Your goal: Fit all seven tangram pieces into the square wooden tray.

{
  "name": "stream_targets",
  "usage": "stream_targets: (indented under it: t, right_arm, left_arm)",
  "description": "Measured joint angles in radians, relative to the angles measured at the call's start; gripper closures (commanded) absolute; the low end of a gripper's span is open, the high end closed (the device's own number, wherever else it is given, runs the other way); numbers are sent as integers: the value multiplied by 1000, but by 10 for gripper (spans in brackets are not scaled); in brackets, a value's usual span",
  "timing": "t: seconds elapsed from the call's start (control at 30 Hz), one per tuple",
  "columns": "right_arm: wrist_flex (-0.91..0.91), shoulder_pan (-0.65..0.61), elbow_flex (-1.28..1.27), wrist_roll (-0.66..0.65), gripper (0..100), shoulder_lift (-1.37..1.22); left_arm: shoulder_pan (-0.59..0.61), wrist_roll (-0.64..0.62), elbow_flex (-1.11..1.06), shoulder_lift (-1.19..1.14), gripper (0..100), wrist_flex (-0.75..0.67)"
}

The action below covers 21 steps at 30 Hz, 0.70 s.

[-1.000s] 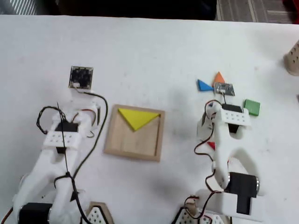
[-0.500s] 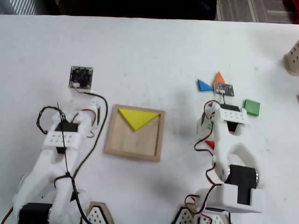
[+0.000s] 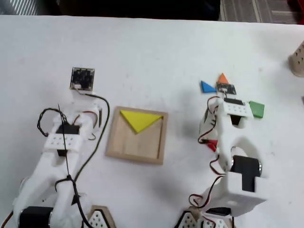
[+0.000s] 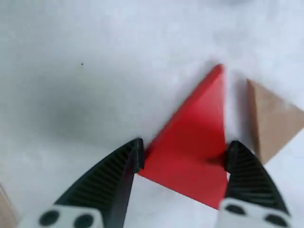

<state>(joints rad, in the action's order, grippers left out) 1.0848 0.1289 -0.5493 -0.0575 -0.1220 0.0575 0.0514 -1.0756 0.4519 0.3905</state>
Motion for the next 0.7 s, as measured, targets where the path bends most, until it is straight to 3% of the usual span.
stream_targets:
  t: [0.3, 0.5, 0.7]
  right_arm:
    - [12, 11, 8, -23, 754, -2]
    - [35, -25, 5, -94, 608, 3]
    - [40, -57, -55, -155, 604, 60]
  left_arm:
    - [0, 0, 0, 0, 980, 0]
    - [0, 0, 0, 0, 980, 0]
    - [0, 0, 0, 0, 980, 0]
